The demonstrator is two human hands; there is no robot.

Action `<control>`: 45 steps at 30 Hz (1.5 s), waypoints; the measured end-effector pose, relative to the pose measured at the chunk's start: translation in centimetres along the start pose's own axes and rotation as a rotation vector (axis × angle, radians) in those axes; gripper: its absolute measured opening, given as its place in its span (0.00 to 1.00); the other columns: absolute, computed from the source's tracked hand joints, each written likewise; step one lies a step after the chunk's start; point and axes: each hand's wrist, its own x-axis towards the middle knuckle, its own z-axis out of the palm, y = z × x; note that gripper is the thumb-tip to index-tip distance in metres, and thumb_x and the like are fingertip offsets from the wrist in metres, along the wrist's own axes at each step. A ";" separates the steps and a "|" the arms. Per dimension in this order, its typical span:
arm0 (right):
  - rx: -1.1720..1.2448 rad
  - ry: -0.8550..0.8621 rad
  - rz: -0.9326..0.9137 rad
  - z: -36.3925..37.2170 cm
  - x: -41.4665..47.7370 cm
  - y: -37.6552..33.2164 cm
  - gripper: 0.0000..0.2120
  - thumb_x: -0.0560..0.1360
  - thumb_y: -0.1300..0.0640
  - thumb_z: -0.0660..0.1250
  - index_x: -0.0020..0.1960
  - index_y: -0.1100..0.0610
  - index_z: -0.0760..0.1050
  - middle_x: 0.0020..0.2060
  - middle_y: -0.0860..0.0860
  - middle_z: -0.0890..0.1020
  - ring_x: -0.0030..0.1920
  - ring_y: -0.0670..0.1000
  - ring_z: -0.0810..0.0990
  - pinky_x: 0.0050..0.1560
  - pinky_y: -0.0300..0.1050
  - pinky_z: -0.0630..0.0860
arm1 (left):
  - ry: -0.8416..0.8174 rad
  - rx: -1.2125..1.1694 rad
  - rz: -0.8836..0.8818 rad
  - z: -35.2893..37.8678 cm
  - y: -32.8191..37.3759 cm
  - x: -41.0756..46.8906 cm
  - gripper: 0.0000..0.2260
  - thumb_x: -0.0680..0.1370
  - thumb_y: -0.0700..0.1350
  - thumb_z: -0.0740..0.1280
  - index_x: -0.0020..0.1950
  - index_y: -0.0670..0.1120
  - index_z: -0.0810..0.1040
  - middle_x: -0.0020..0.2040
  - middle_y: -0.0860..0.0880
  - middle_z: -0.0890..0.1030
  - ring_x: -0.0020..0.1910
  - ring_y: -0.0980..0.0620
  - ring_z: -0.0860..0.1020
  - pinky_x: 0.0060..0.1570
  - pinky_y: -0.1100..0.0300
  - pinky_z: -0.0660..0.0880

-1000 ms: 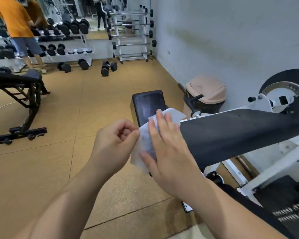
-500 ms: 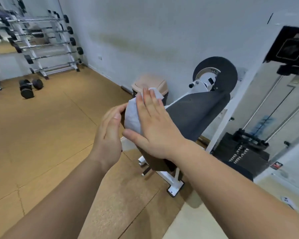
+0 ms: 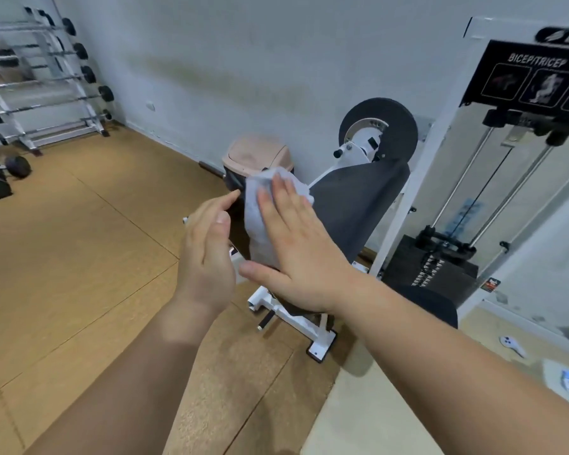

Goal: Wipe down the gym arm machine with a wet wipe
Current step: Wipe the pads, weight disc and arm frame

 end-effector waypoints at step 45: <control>1.487 -0.589 -0.352 2.1 5.3 11.5 0.62 0.60 0.13 0.42 0.83 0.48 0.32 0.81 0.39 0.34 0.77 0.35 0.32 0.78 0.43 0.35 | 0.440 0.907 -0.402 11.2 8.6 -0.1 0.28 0.78 0.60 0.54 0.79 0.55 0.66 0.78 0.58 0.66 0.77 0.63 0.61 0.77 0.57 0.56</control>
